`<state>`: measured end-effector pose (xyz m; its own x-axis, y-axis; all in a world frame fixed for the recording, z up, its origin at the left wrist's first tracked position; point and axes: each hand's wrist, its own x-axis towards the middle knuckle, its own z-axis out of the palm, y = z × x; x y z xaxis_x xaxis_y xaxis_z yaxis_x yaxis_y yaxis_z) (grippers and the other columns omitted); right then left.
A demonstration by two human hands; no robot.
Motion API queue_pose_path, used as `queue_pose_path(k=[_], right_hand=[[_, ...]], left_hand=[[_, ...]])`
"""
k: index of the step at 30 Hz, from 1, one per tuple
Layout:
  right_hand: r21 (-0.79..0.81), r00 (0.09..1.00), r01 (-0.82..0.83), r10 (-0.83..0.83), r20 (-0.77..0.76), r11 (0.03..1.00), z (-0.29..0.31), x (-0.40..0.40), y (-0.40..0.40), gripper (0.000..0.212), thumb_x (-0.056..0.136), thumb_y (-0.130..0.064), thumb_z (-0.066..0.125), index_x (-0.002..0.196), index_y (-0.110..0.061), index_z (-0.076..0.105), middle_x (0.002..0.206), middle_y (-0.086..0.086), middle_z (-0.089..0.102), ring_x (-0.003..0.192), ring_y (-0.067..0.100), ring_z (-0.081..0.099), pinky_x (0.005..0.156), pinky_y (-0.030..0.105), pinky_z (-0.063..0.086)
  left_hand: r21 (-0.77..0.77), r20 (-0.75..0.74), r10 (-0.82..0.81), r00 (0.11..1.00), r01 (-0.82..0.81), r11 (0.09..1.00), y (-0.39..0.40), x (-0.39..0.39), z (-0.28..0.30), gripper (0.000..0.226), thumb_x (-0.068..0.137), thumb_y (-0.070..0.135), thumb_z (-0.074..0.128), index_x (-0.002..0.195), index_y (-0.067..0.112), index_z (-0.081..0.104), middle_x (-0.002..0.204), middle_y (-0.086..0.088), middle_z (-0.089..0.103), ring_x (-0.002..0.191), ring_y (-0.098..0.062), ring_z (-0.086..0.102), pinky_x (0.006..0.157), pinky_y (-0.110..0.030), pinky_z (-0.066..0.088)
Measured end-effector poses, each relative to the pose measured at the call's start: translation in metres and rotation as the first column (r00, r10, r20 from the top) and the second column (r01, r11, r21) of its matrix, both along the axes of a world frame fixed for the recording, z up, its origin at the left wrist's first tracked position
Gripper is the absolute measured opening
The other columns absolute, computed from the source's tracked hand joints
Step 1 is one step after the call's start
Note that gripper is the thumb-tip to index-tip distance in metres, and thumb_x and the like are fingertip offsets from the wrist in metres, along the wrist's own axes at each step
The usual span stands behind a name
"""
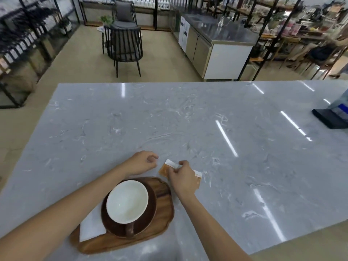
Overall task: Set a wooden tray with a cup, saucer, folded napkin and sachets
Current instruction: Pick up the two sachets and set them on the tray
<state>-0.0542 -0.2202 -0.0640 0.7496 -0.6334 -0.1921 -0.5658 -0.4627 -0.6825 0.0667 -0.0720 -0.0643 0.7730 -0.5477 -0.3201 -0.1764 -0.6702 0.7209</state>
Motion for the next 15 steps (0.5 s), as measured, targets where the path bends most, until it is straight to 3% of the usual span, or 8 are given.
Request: queue_pose_path(k=[3, 6, 12, 15], right_hand=[[0.051, 0.999, -0.037, 0.036, 0.016, 0.998, -0.004, 0.008, -0.006, 0.046, 0.09, -0.027, 0.063, 0.133, -0.013, 0.05, 0.109, 0.006, 0.074, 0.1, 0.027, 0.07, 0.076, 0.033, 0.052], [0.163, 0.998, -0.064, 0.058, 0.04, 0.985, -0.008, 0.013, -0.008, 0.045, 0.089, -0.021, 0.064, 0.132, -0.009, 0.055, 0.108, 0.007, 0.076, 0.105, 0.027, 0.07, 0.086, 0.036, 0.055], [0.411, 0.991, -0.039, -0.018, 0.135, 0.911, -0.005, 0.015, -0.01, 0.039, 0.091, -0.016, 0.065, 0.129, -0.009, 0.064, 0.106, 0.004, 0.075, 0.1, 0.02, 0.071, 0.095, 0.039, 0.057], [0.568, 0.978, -0.069, -0.056, 0.199, 0.82, 0.001, 0.015, -0.013, 0.023, 0.091, -0.012, 0.063, 0.11, -0.013, 0.075, 0.095, 0.005, 0.08, 0.091, 0.02, 0.075, 0.083, 0.037, 0.062]], left_hand=[[-0.058, -0.103, 0.083, 0.991, -0.089, 0.994, -0.006, 0.001, 0.0, 0.031, 0.088, 0.007, 0.068, 0.118, 0.015, 0.066, 0.093, -0.002, 0.072, 0.082, -0.014, 0.067, 0.093, -0.04, 0.055], [-0.091, -0.163, 0.116, 0.98, -0.132, 0.987, -0.011, -0.002, 0.0, 0.031, 0.086, 0.005, 0.07, 0.116, 0.012, 0.066, 0.089, -0.007, 0.073, 0.076, -0.013, 0.066, 0.092, -0.041, 0.056], [-0.112, -0.203, 0.124, 0.971, -0.149, 0.982, -0.014, -0.008, 0.01, 0.045, 0.084, 0.003, 0.077, 0.126, 0.007, 0.061, 0.109, -0.012, 0.073, 0.102, -0.021, 0.067, 0.099, -0.039, 0.052], [-0.181, -0.277, 0.166, 0.946, -0.221, 0.958, -0.013, -0.013, 0.02, 0.048, 0.084, 0.002, 0.077, 0.129, 0.003, 0.058, 0.12, -0.02, 0.071, 0.112, -0.027, 0.067, 0.104, -0.04, 0.05]])
